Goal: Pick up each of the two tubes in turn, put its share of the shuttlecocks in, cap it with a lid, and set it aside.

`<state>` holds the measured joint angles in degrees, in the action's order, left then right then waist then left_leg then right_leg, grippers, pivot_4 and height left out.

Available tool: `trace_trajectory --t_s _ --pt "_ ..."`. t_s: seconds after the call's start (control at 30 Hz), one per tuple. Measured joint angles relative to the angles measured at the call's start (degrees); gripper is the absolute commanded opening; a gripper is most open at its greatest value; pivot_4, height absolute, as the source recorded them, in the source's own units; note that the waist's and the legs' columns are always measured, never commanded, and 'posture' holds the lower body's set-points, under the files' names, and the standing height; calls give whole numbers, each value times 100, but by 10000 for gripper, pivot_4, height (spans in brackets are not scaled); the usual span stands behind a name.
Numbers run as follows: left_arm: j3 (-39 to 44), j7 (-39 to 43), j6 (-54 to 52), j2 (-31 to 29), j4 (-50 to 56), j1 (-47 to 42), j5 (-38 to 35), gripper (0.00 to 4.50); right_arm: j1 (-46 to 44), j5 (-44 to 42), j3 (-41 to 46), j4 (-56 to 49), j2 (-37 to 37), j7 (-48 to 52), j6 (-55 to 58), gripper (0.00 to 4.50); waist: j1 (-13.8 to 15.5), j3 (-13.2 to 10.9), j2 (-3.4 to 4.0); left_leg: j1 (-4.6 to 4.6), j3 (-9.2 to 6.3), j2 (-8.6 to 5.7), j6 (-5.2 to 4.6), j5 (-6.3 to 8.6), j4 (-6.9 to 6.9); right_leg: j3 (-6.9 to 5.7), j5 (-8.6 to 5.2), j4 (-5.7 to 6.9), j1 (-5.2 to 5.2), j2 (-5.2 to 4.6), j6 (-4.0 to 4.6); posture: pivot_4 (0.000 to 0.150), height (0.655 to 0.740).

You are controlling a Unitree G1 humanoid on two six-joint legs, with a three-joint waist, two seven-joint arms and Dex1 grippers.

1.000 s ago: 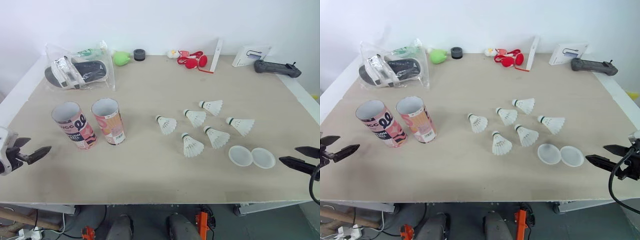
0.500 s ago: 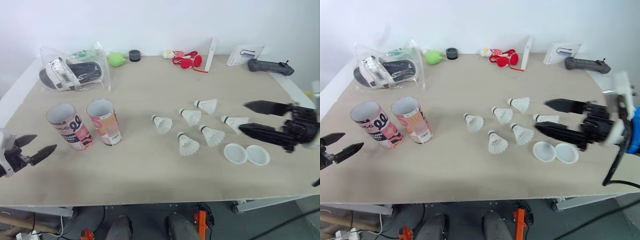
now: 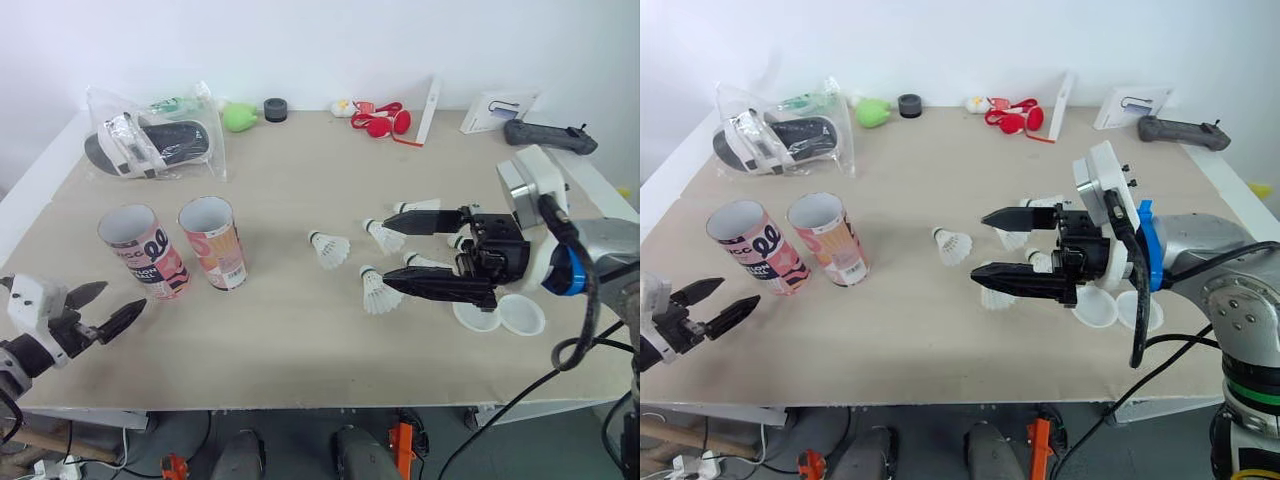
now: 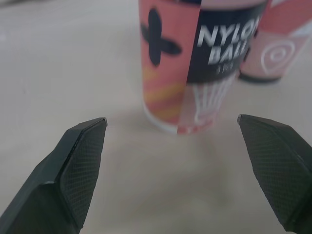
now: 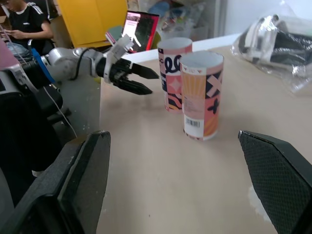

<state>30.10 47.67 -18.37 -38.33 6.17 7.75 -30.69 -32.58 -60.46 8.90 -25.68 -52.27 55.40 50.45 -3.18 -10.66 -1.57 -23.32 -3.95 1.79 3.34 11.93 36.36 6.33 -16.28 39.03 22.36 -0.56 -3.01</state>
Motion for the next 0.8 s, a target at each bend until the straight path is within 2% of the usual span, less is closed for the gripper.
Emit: trace_trajectory --t_s 0.27,0.8 --pt "-467 -277 672 379 -466 -594 402 44412 12 332 -165 55 56 191 -193 45000 26 1 -1 -1 -1 4 -1 -1 3 2 2 1 0 9 2 1500 7400" --pt "-1188 -737 1575 1042 -1959 -1895 968 44412 67 347 -157 4 119 73 -233 45000 48 2 -4 -5 -10 0 -1 -1 6 2 6 1 -2 13 4 1500 7400"
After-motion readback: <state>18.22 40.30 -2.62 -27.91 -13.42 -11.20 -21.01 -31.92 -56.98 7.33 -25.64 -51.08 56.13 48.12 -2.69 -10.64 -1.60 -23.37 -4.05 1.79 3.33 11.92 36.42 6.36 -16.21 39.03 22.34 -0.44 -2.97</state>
